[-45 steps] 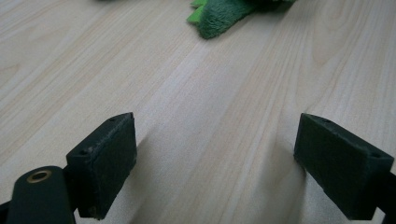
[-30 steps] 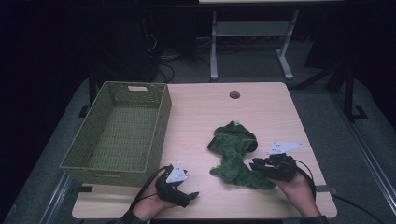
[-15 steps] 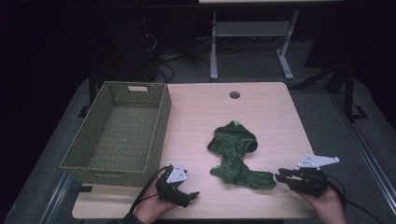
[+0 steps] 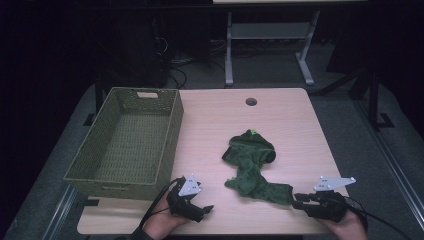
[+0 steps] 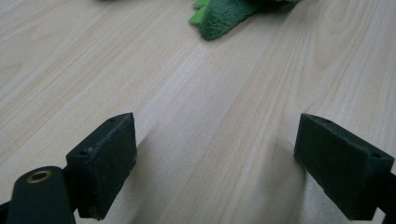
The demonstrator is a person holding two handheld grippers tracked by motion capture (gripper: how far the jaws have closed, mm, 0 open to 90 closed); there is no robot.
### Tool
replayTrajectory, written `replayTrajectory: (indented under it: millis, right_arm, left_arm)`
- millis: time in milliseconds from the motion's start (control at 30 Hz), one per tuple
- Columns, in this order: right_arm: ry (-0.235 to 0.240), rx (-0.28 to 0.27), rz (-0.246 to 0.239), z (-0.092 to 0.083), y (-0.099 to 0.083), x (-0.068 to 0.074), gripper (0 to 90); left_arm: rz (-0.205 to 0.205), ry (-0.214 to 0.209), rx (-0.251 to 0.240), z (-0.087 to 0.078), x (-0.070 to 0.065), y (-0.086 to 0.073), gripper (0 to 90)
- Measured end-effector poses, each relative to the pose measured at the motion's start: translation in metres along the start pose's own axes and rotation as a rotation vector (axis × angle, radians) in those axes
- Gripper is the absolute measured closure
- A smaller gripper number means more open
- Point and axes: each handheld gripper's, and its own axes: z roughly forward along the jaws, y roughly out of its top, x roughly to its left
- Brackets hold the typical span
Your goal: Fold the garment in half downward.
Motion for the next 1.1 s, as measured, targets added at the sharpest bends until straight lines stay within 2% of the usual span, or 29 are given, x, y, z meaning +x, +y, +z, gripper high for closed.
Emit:
replayTrajectory:
  millis: [167, 233, 367, 433, 500, 700, 900, 1100]
  right_arm:
    - [0.012, -0.015, -0.009, -0.002, 0.001, 0.001, 64.6]
    - [0.017, -0.001, -0.002, 0.002, 0.001, 0.003, 66.0]
    - [0.017, 0.02, -0.005, 0.007, 0.002, 0.003, 79.1]
    - [0.016, 0.014, -0.006, 0.005, 0.002, 0.002, 81.9]
    - [0.005, 0.005, -0.019, 0.003, 0.002, 0.001, 82.4]
    - [-0.025, -0.023, -0.007, -0.01, 0.003, -0.004, 83.0]
    - [-0.012, -0.085, -0.061, -0.018, 0.018, 0.001, 83.7]
    - [0.04, -0.145, -0.13, -0.019, 0.045, 0.013, 84.2]
  left_arm:
    - [0.0, 0.0, 0.0, 0.0, 0.0, 0.0, 12.3]
    - [0.0, 0.0, 0.0, 0.0, 0.0, 0.0, 12.3]
    - [0.0, 0.001, 0.0, 0.0, 0.0, 0.0, 12.3]
    - [0.0, 0.003, 0.001, 0.0, 0.0, 0.0, 12.3]
    - [0.001, 0.003, 0.0, 0.0, 0.0, 0.0, 12.3]
    - [-0.001, 0.001, -0.002, 0.0, 0.0, 0.0, 12.3]
    - [-0.001, 0.002, -0.003, 0.0, 0.0, 0.0, 12.3]
    - [-0.002, 0.003, -0.001, 0.001, 0.0, 0.0, 12.3]
